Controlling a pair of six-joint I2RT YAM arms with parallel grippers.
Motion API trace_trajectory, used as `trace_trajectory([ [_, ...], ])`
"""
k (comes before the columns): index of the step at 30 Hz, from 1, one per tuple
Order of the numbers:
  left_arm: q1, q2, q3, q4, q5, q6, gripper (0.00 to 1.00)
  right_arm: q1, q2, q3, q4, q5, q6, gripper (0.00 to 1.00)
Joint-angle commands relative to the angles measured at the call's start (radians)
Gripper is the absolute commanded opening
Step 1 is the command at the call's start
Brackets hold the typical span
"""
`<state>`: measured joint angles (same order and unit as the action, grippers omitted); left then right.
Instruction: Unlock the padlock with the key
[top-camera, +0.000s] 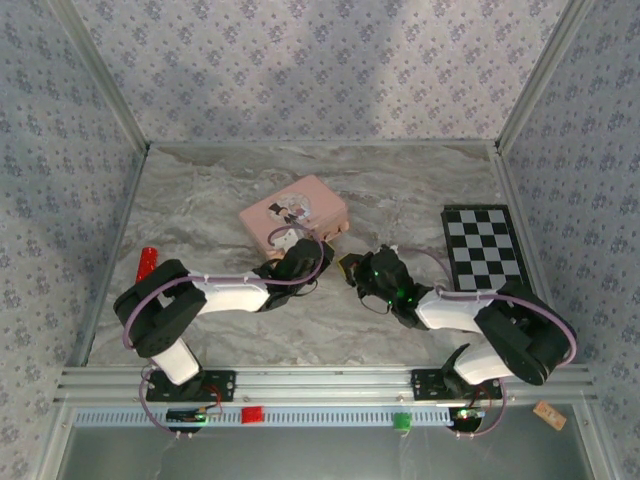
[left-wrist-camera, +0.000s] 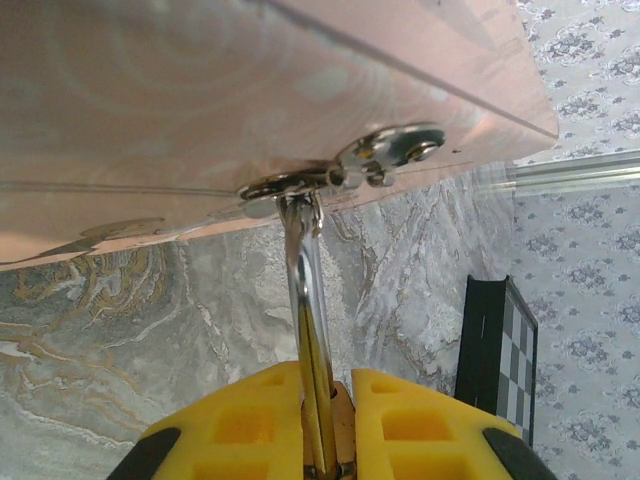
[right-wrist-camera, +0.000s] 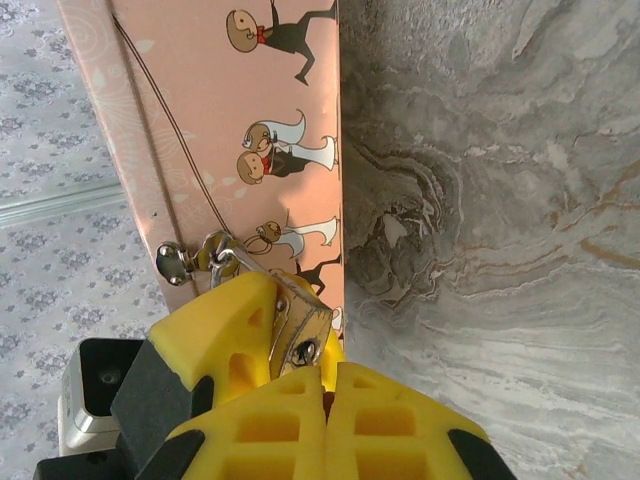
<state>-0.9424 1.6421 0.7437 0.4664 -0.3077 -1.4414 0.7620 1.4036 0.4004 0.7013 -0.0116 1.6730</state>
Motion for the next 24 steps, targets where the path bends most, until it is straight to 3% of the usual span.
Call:
trace_trajectory([
  [1,-0.033,-0.031,0.040,0.100,0.101,-0.002,0.00,0.034,0.018,0.066,0.179,-0.055,0.044,0.00],
  [11,-0.034,-0.042,0.011,0.126,0.105,-0.001,0.00,0.005,0.083,0.040,0.265,-0.080,0.067,0.00],
  [19,-0.033,-0.068,-0.008,0.154,0.133,0.042,0.00,-0.083,-0.063,-0.009,0.088,-0.072,-0.033,0.00],
  [24,-0.030,-0.056,-0.003,0.194,0.167,0.041,0.00,-0.096,-0.070,-0.015,0.047,-0.097,-0.047,0.00],
])
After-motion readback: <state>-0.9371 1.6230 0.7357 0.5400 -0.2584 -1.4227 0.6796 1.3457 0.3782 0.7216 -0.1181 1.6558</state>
